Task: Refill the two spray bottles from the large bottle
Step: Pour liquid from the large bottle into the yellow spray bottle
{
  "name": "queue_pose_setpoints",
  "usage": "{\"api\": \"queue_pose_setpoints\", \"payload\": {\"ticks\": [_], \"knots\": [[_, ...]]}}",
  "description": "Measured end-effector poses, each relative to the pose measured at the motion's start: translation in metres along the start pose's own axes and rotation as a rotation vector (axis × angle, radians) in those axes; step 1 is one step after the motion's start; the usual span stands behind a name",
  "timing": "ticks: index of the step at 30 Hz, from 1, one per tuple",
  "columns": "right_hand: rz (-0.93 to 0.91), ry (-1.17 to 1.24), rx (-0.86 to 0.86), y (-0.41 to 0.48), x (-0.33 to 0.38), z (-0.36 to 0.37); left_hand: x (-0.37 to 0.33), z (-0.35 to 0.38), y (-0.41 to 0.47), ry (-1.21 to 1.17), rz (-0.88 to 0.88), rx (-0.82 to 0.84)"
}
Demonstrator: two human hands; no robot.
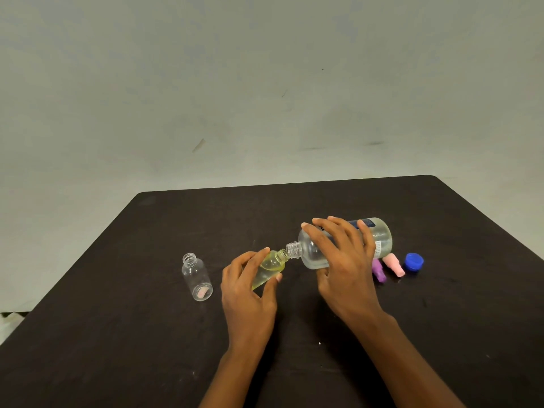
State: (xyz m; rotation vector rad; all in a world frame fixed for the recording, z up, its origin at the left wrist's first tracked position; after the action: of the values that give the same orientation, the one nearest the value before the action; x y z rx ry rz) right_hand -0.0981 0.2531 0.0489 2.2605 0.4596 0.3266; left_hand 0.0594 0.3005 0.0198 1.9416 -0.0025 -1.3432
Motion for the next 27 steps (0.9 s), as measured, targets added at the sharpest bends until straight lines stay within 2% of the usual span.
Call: {"api": "queue_pose_setpoints", "payload": {"ticks": [27], "knots": [[-0.006,-0.001,0.006,0.0007,0.0006,0.0008,0.0021,0.0002,-0.0002,0.004,-0.014,0.006]]}}
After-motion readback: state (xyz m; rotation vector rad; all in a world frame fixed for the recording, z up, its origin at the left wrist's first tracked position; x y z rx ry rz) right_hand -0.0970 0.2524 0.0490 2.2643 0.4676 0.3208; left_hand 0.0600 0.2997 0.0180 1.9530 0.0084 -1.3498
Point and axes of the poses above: each hand's wrist, its own y-axis towards the middle knuckle, its own z-axis out of the palm, x = y × z, the point moved 3 cm from there along y, towards the middle knuckle, and after that the axes turned 13 degrees about -y, right-handed, at the moved point
